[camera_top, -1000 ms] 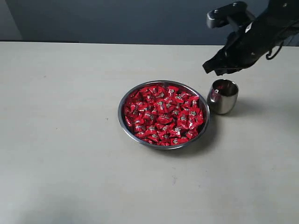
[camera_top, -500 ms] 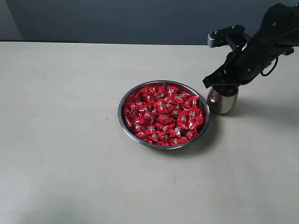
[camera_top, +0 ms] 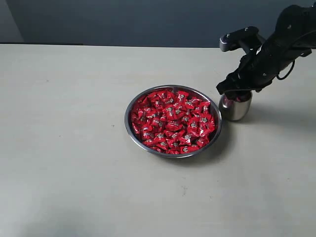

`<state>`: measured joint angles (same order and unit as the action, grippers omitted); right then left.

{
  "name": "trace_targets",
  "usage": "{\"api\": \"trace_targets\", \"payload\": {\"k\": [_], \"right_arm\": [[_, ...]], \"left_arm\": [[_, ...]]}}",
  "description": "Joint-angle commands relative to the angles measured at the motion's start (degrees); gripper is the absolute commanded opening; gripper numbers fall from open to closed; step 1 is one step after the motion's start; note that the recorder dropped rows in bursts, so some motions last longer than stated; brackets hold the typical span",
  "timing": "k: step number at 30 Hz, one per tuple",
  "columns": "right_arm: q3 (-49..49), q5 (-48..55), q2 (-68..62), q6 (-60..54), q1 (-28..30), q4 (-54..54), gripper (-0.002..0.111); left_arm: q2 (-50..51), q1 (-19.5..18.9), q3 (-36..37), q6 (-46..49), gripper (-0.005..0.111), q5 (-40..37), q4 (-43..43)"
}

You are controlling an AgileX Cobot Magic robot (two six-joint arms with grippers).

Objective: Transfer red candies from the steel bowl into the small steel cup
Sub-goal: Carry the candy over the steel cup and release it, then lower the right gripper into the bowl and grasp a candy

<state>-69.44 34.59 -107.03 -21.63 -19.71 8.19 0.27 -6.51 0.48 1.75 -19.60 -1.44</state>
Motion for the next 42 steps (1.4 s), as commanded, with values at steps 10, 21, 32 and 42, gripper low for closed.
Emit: {"api": "trace_targets", "payload": {"k": [10, 21, 32, 42], "right_arm": [[-0.03, -0.20, 1.00, -5.28, -12.58, 9.31, 0.047], [-0.16, -3.55, -5.41, -18.77, -13.57, 26.16, 0.047], [-1.87, -9.87, -10.01, -20.27, -13.57, 26.22, 0.047], [-4.87, -9.71, -14.20, -20.32, -13.62, 26.94, 0.047]], "left_arm": [[-0.27, 0.31, -0.48, -0.07, 0.000, 0.28, -0.11], [-0.27, 0.31, -0.48, -0.07, 0.000, 0.28, -0.11], [-0.27, 0.31, -0.48, -0.07, 0.000, 0.28, -0.11], [-0.27, 0.31, -0.48, -0.07, 0.000, 0.28, -0.11]]}}
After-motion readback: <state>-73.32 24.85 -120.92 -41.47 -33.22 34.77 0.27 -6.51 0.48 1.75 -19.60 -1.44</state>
